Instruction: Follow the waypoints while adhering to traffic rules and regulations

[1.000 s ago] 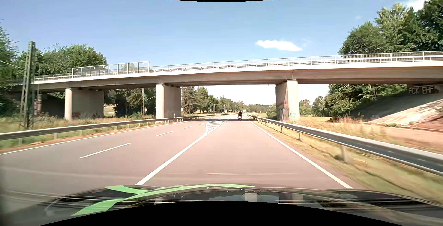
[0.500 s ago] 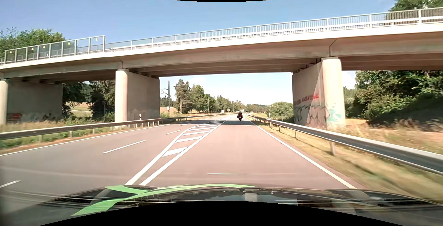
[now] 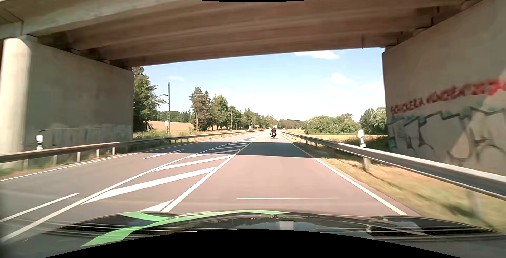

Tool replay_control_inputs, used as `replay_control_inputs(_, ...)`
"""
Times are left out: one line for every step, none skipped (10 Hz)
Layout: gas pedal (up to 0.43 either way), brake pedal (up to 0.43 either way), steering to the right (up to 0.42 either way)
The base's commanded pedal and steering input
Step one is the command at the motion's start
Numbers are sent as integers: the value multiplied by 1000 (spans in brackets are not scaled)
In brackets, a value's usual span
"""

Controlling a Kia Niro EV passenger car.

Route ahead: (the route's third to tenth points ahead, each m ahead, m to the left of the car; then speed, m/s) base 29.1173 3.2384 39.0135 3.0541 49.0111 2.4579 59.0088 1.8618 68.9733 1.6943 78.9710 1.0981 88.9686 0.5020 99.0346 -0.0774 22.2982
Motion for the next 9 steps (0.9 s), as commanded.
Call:
replay_control_inputs(220,0,4)
replay_control_inputs(220,0,4)
replay_control_inputs(220,0,4)
replay_control_inputs(209,0,4)
replay_control_inputs(209,0,4)
replay_control_inputs(209,0,3)
replay_control_inputs(209,0,2)
replay_control_inputs(228,0,1)
replay_control_inputs(248,0,1)
